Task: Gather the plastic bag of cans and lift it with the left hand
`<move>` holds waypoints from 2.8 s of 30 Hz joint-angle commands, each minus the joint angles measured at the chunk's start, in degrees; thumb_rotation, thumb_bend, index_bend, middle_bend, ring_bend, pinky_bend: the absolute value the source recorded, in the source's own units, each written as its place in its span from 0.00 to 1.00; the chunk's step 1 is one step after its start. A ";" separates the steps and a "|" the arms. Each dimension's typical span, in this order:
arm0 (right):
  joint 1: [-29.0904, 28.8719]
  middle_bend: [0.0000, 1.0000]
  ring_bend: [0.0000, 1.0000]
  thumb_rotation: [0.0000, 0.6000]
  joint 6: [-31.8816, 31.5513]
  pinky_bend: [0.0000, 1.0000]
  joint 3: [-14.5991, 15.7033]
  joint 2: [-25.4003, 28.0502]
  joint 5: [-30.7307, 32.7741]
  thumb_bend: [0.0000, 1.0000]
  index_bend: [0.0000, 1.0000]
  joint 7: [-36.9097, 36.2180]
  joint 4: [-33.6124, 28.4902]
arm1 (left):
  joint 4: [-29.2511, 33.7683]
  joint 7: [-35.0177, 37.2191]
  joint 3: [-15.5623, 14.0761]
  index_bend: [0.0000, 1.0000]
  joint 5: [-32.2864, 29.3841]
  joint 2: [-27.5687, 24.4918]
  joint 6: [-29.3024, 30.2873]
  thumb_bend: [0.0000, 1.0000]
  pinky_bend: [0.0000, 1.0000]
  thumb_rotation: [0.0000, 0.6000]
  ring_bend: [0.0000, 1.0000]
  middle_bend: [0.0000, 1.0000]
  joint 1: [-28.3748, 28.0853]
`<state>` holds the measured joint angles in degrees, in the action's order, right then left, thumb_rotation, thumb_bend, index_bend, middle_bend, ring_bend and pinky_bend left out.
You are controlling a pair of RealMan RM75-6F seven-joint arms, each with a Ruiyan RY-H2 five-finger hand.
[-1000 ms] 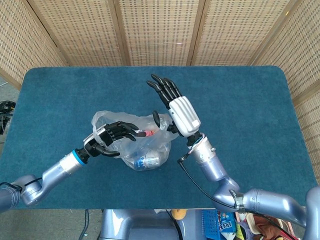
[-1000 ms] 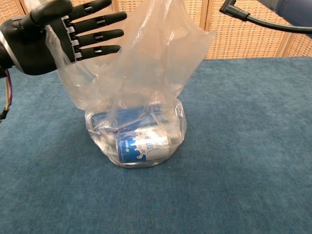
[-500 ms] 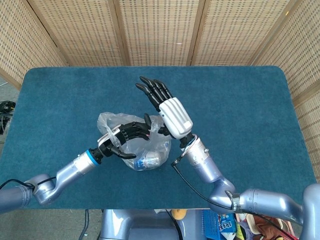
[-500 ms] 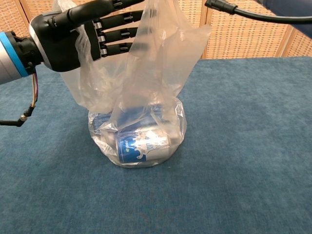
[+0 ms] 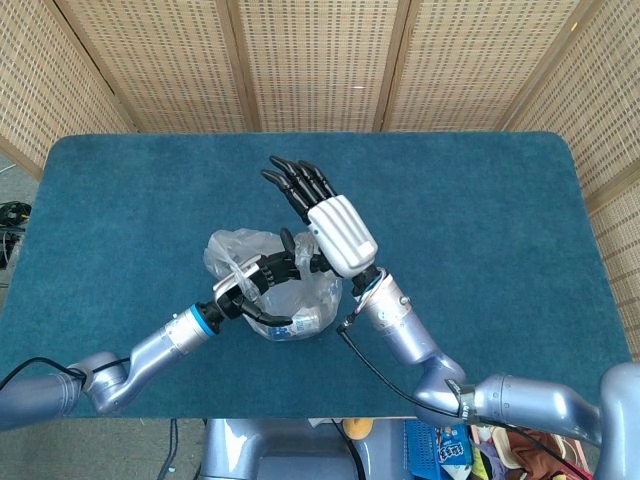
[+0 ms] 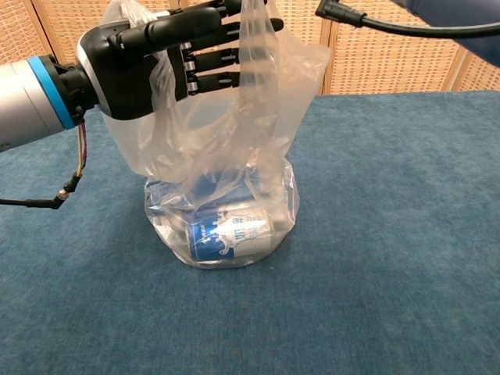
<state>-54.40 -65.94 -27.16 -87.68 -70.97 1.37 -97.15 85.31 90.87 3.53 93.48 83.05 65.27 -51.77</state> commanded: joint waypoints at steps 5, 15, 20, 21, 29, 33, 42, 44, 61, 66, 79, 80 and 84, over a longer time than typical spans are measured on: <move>-0.22 0.04 0.00 1.00 0.12 0.00 0.15 0.15 0.32 0.65 0.00 0.21 -0.83 | 2.21 -5.66 1.46 0.28 -0.91 0.55 -0.42 0.14 0.19 1.00 0.21 0.21 -0.30; 0.21 0.04 0.00 1.00 -0.26 0.00 0.00 1.35 0.50 0.65 0.00 -0.10 -1.89 | 3.44 -9.78 2.35 0.28 -2.21 0.64 -1.12 0.14 0.07 1.00 0.20 0.21 -0.03; 0.66 0.04 0.00 1.00 -0.46 0.00 -0.17 2.19 0.64 0.65 0.00 -0.81 -1.92 | 3.62 -9.48 1.84 0.28 -1.49 -0.10 -0.48 0.14 0.09 1.00 0.19 0.21 0.66; 0.77 0.04 0.00 1.00 -0.47 0.00 -0.19 2.37 0.71 0.65 0.00 -0.96 -1.86 | 3.64 -9.19 1.73 0.28 -1.30 -0.26 -0.18 0.14 0.10 1.00 0.19 0.21 0.86; 1.76 0.04 0.00 1.00 -0.63 0.00 0.94 3.41 -0.59 0.65 0.00 -2.46 -2.32 | 3.21 -8.75 2.46 0.28 -1.10 0.30 1.26 0.14 0.09 1.00 0.19 0.20 1.29; 1.90 0.04 0.00 1.00 -0.64 0.00 1.29 3.68 -1.27 0.65 0.00 -2.87 -2.62 | 3.24 -9.84 2.96 0.28 -1.74 1.38 0.56 0.14 0.09 1.00 0.18 0.19 0.94; 0.79 0.04 0.00 1.00 -0.07 0.00 1.10 2.90 -1.10 0.65 0.00 -2.14 -2.50 | 2.77 -13.69 4.28 0.28 -3.11 4.30 -1.76 0.14 0.08 1.00 0.18 0.18 -0.46; 0.26 0.04 0.00 1.00 0.18 0.00 0.95 2.48 -0.74 0.65 0.00 -1.44 -2.34 | 2.67 -14.37 4.76 0.28 -3.70 5.05 -2.49 0.14 0.08 1.00 0.18 0.18 -0.89; -1.37 0.04 0.00 1.00 1.25 0.00 0.95 1.24 0.99 0.66 0.00 0.72 -2.58 | -0.47 -16.04 8.53 0.28 -7.75 10.13 -5.55 0.11 0.08 1.00 0.18 0.18 -2.69; -1.45 0.04 0.00 1.00 1.18 0.00 0.87 1.43 0.81 0.65 0.00 0.78 -3.17 | -1.30 -16.40 9.09 0.28 -8.74 11.09 -6.82 0.10 0.07 1.00 0.18 0.18 -3.13; -0.10 0.00 0.00 1.00 1.33 0.00 1.65 5.58 -0.52 0.00 0.00 2.23 -6.77 | -1.15 -20.21 11.15 0.27 -11.29 12.13 -9.52 0.09 0.06 1.00 0.18 0.18 -3.93; 0.06 0.00 0.00 1.00 1.37 0.00 1.73 5.90 -0.39 0.00 0.00 2.38 -7.11 | -1.10 -20.29 11.18 0.27 -11.29 12.08 -9.51 0.09 0.06 1.00 0.18 0.17 -3.87; 1.09 0.00 0.00 1.00 0.62 0.00 2.48 7.70 -1.40 0.00 0.00 3.82 -7.90 | -0.78 -20.58 11.41 0.27 -11.26 11.71 -9.52 0.09 0.06 1.00 0.18 0.18 -3.55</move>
<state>-53.71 -65.04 -25.03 -80.48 -71.95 4.82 -104.76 84.51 70.31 14.91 82.21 94.79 55.75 -55.34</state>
